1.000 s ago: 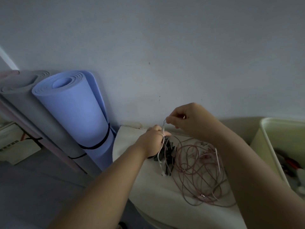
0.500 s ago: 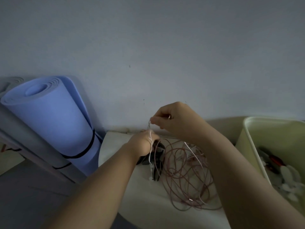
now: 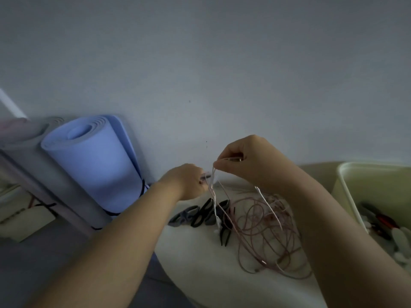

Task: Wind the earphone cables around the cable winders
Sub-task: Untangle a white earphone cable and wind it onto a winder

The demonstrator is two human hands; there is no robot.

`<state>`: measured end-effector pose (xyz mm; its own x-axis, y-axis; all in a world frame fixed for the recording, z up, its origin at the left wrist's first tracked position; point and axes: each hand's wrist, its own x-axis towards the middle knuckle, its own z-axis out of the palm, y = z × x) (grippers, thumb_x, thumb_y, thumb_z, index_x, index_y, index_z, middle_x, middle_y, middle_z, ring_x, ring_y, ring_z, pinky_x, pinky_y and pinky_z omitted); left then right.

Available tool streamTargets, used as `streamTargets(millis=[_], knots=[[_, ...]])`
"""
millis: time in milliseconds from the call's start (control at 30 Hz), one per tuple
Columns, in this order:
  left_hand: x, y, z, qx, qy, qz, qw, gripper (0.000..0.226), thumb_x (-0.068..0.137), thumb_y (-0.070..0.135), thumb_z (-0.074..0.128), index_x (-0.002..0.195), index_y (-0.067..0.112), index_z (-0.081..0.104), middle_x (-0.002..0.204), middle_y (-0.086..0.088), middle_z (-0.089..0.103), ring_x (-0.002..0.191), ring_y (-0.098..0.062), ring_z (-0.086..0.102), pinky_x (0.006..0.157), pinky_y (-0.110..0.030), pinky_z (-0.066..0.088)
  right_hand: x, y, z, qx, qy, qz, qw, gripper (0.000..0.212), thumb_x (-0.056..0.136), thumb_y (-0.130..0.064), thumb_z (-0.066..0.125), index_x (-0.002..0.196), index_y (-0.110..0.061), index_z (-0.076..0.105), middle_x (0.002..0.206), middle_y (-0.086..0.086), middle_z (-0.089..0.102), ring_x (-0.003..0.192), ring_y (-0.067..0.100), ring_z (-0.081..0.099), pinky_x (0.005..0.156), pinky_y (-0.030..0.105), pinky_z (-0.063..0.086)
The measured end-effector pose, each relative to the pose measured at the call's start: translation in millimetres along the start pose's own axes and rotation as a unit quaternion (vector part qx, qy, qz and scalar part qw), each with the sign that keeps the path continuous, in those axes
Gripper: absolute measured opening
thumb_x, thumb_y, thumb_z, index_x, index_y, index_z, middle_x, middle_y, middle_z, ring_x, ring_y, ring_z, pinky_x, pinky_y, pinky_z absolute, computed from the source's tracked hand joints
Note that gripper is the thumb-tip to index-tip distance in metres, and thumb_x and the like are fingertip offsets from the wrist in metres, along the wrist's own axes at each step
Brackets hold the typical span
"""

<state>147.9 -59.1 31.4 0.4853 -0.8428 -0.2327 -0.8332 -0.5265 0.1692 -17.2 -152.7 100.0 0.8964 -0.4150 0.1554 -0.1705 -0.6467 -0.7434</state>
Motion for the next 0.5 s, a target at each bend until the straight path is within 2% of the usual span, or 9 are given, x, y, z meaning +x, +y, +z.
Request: streamTargets(millis=[67,133,200,267,300,367,433,500], knots=[[-16,-6,-10,-0.043,0.013,-0.029,0.999,0.034,0.097,0.029,0.04,0.071,0.01,0.05,0.071,-0.003,0.051,0.068,-0.021,0.051,0.058,-0.03,0.036,-3,-9,-1,-0.015,0.002,-0.019,1.0,0.011,0.085,-0.028,0.068,0.081,-0.019,0.074,0.067,-0.017,0.063,0.063,-0.011,0.056,0.055,0.002,0.039],[-41,-13,-18,-0.162,0.036,-0.047,0.985,0.033,0.1,0.033,0.04,0.085,0.012,0.061,0.075,-0.005,0.059,0.066,-0.014,0.058,0.064,-0.029,0.043,-8,-21,0,-0.022,0.002,-0.048,0.999,0.01,0.085,-0.026,0.069,0.079,-0.018,0.073,0.061,-0.018,0.058,0.057,-0.011,0.053,0.054,0.004,0.038],[-68,-15,-20,-0.303,0.069,-0.055,0.949,0.027,0.099,0.038,0.045,0.105,0.018,0.063,0.082,-0.003,0.064,0.065,-0.009,0.061,0.069,-0.029,0.047,-12,-32,2,-0.023,0.005,-0.073,0.997,0.01,0.086,-0.027,0.067,0.079,-0.021,0.072,0.064,-0.016,0.061,0.059,-0.008,0.053,0.055,0.006,0.038],[-89,-15,-16,-0.377,0.119,-0.068,0.916,0.025,0.096,0.04,0.052,0.111,0.021,0.058,0.084,0.0,0.066,0.062,-0.008,0.061,0.068,-0.03,0.048,-14,-41,6,-0.017,0.017,-0.092,0.995,0.01,0.088,-0.026,0.065,0.08,-0.021,0.07,0.067,-0.016,0.061,0.062,-0.009,0.054,0.057,0.006,0.039],[-97,-14,-13,-0.371,0.143,-0.076,0.915,0.024,0.094,0.041,0.054,0.108,0.022,0.058,0.083,0.001,0.067,0.061,-0.009,0.061,0.069,-0.032,0.048,-15,-43,9,-0.015,0.027,-0.099,0.995,0.011,0.089,-0.026,0.064,0.081,-0.02,0.069,0.067,-0.017,0.06,0.062,-0.01,0.053,0.058,0.005,0.039],[-106,-11,-10,-0.296,0.162,-0.086,0.937,0.019,0.093,0.039,0.056,0.095,0.021,0.062,0.083,0.0,0.068,0.064,-0.013,0.061,0.07,-0.034,0.05,-16,-47,15,-0.016,0.041,-0.104,0.994,0.011,0.09,-0.025,0.062,0.083,-0.019,0.068,0.066,-0.018,0.057,0.062,-0.012,0.052,0.059,0.004,0.039],[-104,-7,-7,-0.212,0.109,-0.094,0.967,0.019,0.095,0.031,0.056,0.091,0.016,0.066,0.09,-0.004,0.069,0.074,-0.019,0.062,0.076,-0.036,0.051,-16,-48,21,-0.021,0.038,-0.094,0.995,0.012,0.09,-0.026,0.062,0.082,-0.019,0.067,0.061,-0.017,0.053,0.057,-0.014,0.05,0.054,0.002,0.036],[-92,-1,1,-0.148,0.029,-0.088,0.985,0.025,0.097,0.023,0.051,0.103,0.006,0.069,0.096,-0.008,0.068,0.084,-0.022,0.062,0.078,-0.033,0.048,-16,-47,27,-0.034,0.042,-0.079,0.995,0.012,0.09,-0.026,0.062,0.081,-0.019,0.066,0.054,-0.016,0.046,0.051,-0.015,0.047,0.049,0.003,0.034]])
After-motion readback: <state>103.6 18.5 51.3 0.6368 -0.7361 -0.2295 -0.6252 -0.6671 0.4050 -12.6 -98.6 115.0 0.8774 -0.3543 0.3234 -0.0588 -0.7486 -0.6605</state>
